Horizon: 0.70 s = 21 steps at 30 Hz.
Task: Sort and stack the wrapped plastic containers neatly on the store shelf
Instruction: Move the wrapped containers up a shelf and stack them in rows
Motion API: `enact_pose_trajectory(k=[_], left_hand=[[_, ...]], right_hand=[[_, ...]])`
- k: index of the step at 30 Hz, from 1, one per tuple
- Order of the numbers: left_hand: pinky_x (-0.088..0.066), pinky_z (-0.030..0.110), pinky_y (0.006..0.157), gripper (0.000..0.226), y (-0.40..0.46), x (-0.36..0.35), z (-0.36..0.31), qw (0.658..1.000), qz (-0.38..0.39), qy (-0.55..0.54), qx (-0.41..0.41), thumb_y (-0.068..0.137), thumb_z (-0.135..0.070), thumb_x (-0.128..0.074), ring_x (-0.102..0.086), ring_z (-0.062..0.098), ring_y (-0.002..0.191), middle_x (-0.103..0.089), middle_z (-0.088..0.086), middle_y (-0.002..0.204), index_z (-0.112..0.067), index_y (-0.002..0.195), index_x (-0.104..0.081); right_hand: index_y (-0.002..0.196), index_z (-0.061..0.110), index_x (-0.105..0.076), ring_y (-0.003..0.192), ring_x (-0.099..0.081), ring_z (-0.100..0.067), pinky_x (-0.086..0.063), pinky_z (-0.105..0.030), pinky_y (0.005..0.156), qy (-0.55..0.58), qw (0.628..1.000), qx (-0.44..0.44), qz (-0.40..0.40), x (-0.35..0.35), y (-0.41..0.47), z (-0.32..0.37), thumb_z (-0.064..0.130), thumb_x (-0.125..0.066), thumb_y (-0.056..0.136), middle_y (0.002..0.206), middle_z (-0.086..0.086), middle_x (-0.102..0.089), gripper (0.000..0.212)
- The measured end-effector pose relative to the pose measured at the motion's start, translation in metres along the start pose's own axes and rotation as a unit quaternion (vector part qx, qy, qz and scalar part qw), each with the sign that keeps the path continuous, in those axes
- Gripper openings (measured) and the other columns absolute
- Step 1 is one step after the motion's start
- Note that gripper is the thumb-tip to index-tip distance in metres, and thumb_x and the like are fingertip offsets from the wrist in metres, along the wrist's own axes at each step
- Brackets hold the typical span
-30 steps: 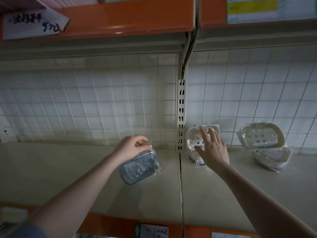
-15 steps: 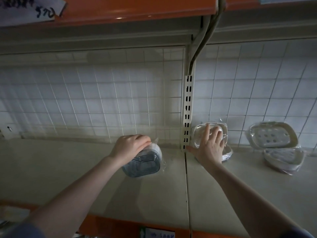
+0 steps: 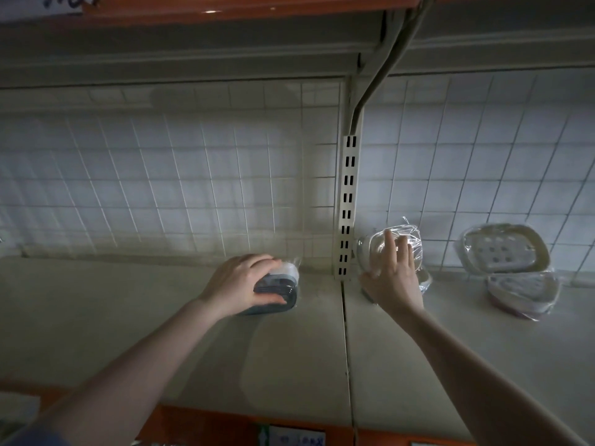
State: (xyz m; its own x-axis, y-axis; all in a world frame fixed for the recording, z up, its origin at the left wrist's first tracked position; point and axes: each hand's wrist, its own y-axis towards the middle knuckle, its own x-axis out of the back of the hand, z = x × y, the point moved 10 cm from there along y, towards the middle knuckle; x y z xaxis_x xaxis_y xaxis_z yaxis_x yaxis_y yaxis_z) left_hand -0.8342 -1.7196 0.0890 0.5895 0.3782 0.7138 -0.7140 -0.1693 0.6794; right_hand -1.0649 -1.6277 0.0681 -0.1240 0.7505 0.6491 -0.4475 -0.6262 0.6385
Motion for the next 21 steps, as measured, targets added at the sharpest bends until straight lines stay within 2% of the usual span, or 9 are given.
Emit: enact_pose_trajectory(k=[2, 4, 6, 8, 10, 12, 14, 16, 21], left_hand=[[-0.052, 0.026, 0.08, 0.082, -0.003, -0.011, 0.006, 0.999, 0.043, 0.009, 0.01, 0.067, -0.075, -0.049, -0.067, 0.017, 0.094, -0.068, 0.0, 0.112, -0.011, 0.114, -0.066], [-0.041, 0.026, 0.094, 0.089, -0.006, -0.022, 0.012, 0.997, 0.076, 0.015, 0.019, 0.061, -0.073, -0.061, -0.063, 0.02, 0.106, -0.064, 0.002, 0.121, -0.008, 0.122, -0.061], [-0.033, 0.025, 0.098, 0.096, -0.006, -0.03, 0.018, 0.994, 0.098, 0.03, 0.034, 0.053, -0.069, -0.075, -0.06, 0.021, 0.11, -0.062, 0.003, 0.125, -0.009, 0.125, -0.058], [-0.041, 0.03, 0.095, 0.095, -0.005, -0.034, 0.022, 0.993, 0.104, 0.035, 0.054, 0.049, -0.064, -0.081, -0.06, 0.025, 0.107, -0.062, 0.004, 0.121, -0.01, 0.124, -0.059], [-0.049, 0.035, 0.086, 0.091, -0.002, -0.034, 0.026, 0.991, 0.104, 0.014, 0.086, 0.049, -0.056, -0.086, -0.06, 0.028, 0.101, -0.06, 0.006, 0.115, -0.012, 0.124, -0.06], [-0.048, 0.038, 0.086, 0.089, 0.001, -0.035, 0.032, 0.985, 0.108, -0.01, 0.131, 0.052, -0.051, -0.087, -0.058, 0.03, 0.101, -0.058, 0.007, 0.115, -0.013, 0.127, -0.058], [-0.045, 0.038, 0.09, 0.086, 0.003, -0.037, 0.037, 0.979, 0.112, -0.024, 0.167, 0.056, -0.048, -0.086, -0.056, 0.03, 0.103, -0.058, 0.008, 0.117, -0.013, 0.129, -0.056], [-0.042, 0.038, 0.092, 0.083, 0.005, -0.039, 0.038, 0.976, 0.112, -0.026, 0.185, 0.059, -0.047, -0.085, -0.057, 0.031, 0.104, -0.059, 0.008, 0.116, -0.013, 0.129, -0.056], [-0.04, 0.035, 0.092, 0.082, 0.007, -0.043, 0.041, 0.964, 0.117, -0.048, 0.235, 0.061, -0.044, -0.085, -0.057, 0.031, 0.105, -0.061, 0.01, 0.118, -0.014, 0.13, -0.055]], right_hand=[[0.135, 0.01, -0.024, 0.109, -0.048, -0.05, -0.05, -0.056, 0.08, 0.005, 0.999, 0.026, -0.019, 0.007, -0.004, 0.004, 0.014, -0.075, 0.068, 0.129, -0.026, -0.038, 0.084], [0.144, 0.023, -0.017, 0.108, -0.05, -0.042, -0.053, -0.048, 0.073, 0.01, 1.0, 0.011, -0.004, 0.008, -0.006, 0.0, 0.019, -0.069, 0.074, 0.135, -0.021, -0.031, 0.087], [0.145, 0.037, -0.013, 0.112, -0.048, -0.04, -0.053, -0.045, 0.067, 0.006, 1.0, 0.007, 0.01, 0.008, -0.008, -0.003, 0.014, -0.064, 0.075, 0.141, -0.017, -0.022, 0.089], [0.144, 0.042, -0.021, 0.124, -0.039, -0.04, -0.053, -0.046, 0.07, -0.013, 0.999, 0.005, 0.031, 0.009, -0.011, -0.002, 0.012, -0.059, 0.079, 0.149, -0.016, -0.012, 0.081], [0.138, 0.036, -0.037, 0.13, -0.032, -0.039, -0.047, -0.04, 0.072, -0.024, 0.999, -0.006, 0.038, 0.011, -0.014, -0.004, 0.009, -0.055, 0.081, 0.152, -0.015, -0.008, 0.065], [0.128, 0.026, -0.046, 0.127, -0.036, -0.039, -0.039, -0.036, 0.073, -0.024, 0.999, -0.016, 0.03, 0.017, -0.016, -0.005, 0.011, -0.058, 0.081, 0.152, -0.015, -0.011, 0.051], [0.119, 0.016, -0.05, 0.118, -0.044, -0.041, -0.038, -0.04, 0.076, -0.022, 0.999, -0.036, 0.014, 0.025, -0.018, -0.009, 0.018, -0.067, 0.08, 0.147, -0.017, -0.021, 0.043], [0.113, 0.009, -0.051, 0.108, -0.05, -0.043, -0.044, -0.046, 0.077, -0.021, 0.998, -0.059, 0.004, 0.031, -0.018, -0.015, 0.022, -0.074, 0.077, 0.14, -0.02, -0.031, 0.044], [0.105, 0.002, -0.048, 0.081, -0.055, -0.043, -0.043, -0.036, 0.056, 0.008, 0.996, -0.084, -0.04, 0.048, -0.023, -0.029, 0.013, -0.073, 0.075, 0.122, -0.021, -0.043, 0.041]])
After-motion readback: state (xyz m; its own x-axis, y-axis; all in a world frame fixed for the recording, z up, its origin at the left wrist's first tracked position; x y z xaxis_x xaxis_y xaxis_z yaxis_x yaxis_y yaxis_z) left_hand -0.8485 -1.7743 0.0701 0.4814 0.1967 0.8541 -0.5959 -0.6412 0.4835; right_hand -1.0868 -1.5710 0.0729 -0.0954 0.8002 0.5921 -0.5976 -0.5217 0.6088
